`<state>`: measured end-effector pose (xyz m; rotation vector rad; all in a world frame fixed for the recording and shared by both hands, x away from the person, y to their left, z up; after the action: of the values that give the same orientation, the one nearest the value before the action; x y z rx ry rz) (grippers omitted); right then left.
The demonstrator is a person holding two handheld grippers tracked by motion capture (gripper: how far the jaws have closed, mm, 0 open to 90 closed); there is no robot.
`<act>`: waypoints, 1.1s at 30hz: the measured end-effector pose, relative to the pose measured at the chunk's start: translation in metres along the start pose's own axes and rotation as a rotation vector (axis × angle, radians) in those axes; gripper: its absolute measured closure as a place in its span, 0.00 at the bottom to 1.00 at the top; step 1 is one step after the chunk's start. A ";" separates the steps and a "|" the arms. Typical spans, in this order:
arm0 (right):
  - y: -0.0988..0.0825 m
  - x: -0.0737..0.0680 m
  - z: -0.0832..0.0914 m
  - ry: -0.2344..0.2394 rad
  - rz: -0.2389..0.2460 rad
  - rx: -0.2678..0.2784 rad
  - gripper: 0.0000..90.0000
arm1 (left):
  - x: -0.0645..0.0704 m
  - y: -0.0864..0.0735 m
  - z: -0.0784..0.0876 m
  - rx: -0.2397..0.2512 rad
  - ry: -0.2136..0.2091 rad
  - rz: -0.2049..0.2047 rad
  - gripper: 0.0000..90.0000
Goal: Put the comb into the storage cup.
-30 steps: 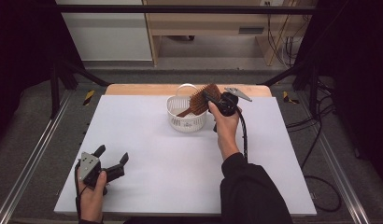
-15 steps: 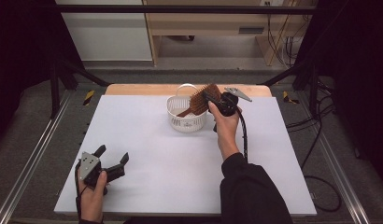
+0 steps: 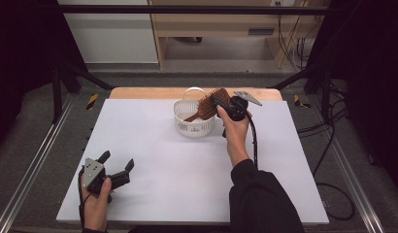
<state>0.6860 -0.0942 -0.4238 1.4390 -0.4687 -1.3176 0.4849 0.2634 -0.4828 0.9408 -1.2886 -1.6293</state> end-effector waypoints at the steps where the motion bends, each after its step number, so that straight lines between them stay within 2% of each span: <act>1: 0.000 0.001 0.000 0.001 0.007 0.001 0.37 | 0.000 0.000 0.000 0.000 0.000 0.000 0.07; 12: -0.001 0.003 0.000 -0.004 0.002 -0.004 0.35 | 0.000 0.000 0.000 -0.003 -0.001 -0.001 0.07; 15: -0.001 0.004 0.000 -0.002 -0.004 -0.009 0.29 | 0.000 -0.001 0.000 -0.004 -0.001 -0.001 0.07; 20: -0.007 0.003 -0.002 -0.018 0.028 -0.039 0.21 | 0.000 -0.001 0.000 -0.005 -0.002 0.000 0.07; 33: -0.008 0.003 -0.001 -0.026 0.031 -0.041 0.14 | 0.000 -0.001 0.000 -0.005 -0.001 0.000 0.07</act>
<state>0.6848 -0.0933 -0.4320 1.3771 -0.4774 -1.3156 0.4851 0.2631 -0.4837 0.9366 -1.2849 -1.6326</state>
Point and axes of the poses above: each handheld gripper's, and its own axes: z roughly backward along the jaws, y roughly out of its top, x roughly to its right, the point moved 7 cm from there along -z, roughly forward along the jaws, and after that the axes turned 5 degrees about -z, right-handed, at the moved point
